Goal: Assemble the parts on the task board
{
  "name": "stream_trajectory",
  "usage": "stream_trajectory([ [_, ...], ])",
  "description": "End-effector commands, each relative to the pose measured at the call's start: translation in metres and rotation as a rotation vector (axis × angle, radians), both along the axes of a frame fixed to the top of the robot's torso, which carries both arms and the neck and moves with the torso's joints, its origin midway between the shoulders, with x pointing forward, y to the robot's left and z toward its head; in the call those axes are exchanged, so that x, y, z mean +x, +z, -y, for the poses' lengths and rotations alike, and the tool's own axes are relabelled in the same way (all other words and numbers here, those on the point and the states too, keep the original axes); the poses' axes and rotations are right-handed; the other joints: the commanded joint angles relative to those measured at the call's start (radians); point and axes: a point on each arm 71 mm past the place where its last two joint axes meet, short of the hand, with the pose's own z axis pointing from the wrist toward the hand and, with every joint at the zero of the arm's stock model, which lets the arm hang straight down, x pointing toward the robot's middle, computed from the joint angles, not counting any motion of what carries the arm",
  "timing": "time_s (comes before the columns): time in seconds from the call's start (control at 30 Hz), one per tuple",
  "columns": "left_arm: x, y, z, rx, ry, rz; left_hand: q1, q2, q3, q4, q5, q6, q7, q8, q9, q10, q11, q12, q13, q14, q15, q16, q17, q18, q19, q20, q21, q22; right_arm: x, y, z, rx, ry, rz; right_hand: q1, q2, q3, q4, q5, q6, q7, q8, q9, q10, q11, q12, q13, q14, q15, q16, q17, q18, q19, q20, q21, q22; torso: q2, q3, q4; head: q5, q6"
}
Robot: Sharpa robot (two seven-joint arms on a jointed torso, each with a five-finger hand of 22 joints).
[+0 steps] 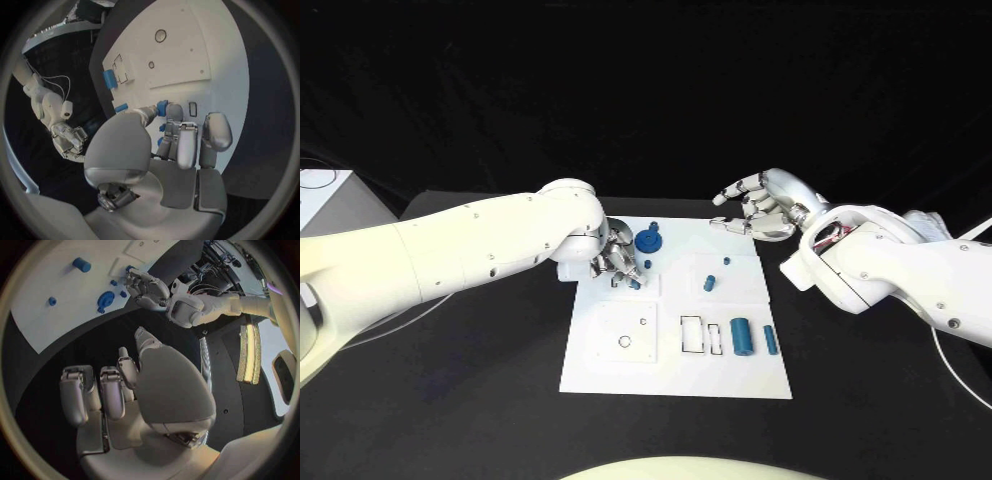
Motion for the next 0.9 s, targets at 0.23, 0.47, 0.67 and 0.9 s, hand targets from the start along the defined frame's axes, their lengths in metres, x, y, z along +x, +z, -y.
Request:
stream_trajectory([
  [0.23, -0.001, -0.002, -0.001, -0.026, -0.001, -0.024, -0.051, -0.036, 0.305, -0.161, 0.016, 0.002, 0.004, 0.013, 0.06, 0.02, 0.0, -0.012, -0.009, 0.017, -0.004, 0.004, 0.086, -0.009, 0.007, -0.007, 0.009, 0.015, 0.0, 0.0, -0.002, -0.005, 0.014, -0.006, -0.003, 0.001, 0.003, 0.002, 0.007, -0.008, -0.001, 0.006, -0.001, -0.005, 0.0, -0.002, 0.01, 0.105, 0.005, 0.002, 0.259, 0.001, 0.077, 0.003, -0.003, 0.22, 0.0, -0.0007, 0.0002, 0.001, 0.0],
  [0.47, 0.002, 0.0, -0.005, -0.066, 0.056, 0.008, -0.136, -0.06, 0.364, -0.223, 0.147, 0.032, -0.009, 0.033, 0.094, 0.096, -0.013, 0.045, 0.055, 0.052, -0.016, 0.037, 0.144, -0.018, 0.042, -0.015, 0.033, 0.06, 0.0, -0.001, -0.001, -0.007, 0.016, -0.01, -0.003, 0.002, 0.004, 0.002, 0.008, -0.008, -0.001, 0.007, -0.002, -0.005, 0.0, -0.002, 0.009, 0.104, 0.005, 0.001, 0.258, 0.002, 0.076, 0.003, -0.004, 0.219, 0.0, -0.0003, 0.0018, 0.002, -0.001],
  [0.67, 0.001, 0.002, -0.008, -0.104, 0.094, 0.025, -0.196, -0.084, 0.379, -0.259, 0.295, 0.064, -0.028, 0.048, 0.12, 0.164, -0.031, 0.09, 0.107, 0.078, -0.034, 0.063, 0.191, -0.027, 0.082, -0.032, 0.054, 0.108, 0.0, -0.001, -0.001, -0.009, 0.015, -0.012, -0.003, 0.002, 0.004, 0.002, 0.008, -0.008, -0.001, 0.007, -0.002, -0.005, 0.0, -0.002, 0.009, 0.104, 0.005, 0.001, 0.258, 0.002, 0.076, 0.003, -0.004, 0.219, 0.0, -0.0003, 0.0018, 0.002, -0.001],
  [0.9, 0.0, 0.007, -0.011, -0.108, 0.105, 0.104, -0.222, -0.101, 0.384, -0.281, 0.4, 0.093, -0.043, 0.053, 0.134, 0.208, -0.046, 0.112, 0.137, 0.092, -0.049, 0.079, 0.223, -0.037, 0.117, -0.047, 0.072, 0.15, 0.001, -0.001, 0.001, -0.01, 0.009, -0.014, -0.005, 0.003, 0.005, 0.003, 0.01, -0.008, -0.001, 0.007, -0.002, -0.007, 0.0, -0.004, 0.007, 0.104, 0.005, 0.0, 0.257, 0.002, 0.076, 0.003, -0.005, 0.219, 0.001, 0.0002, 0.0029, 0.003, 0.0],
])
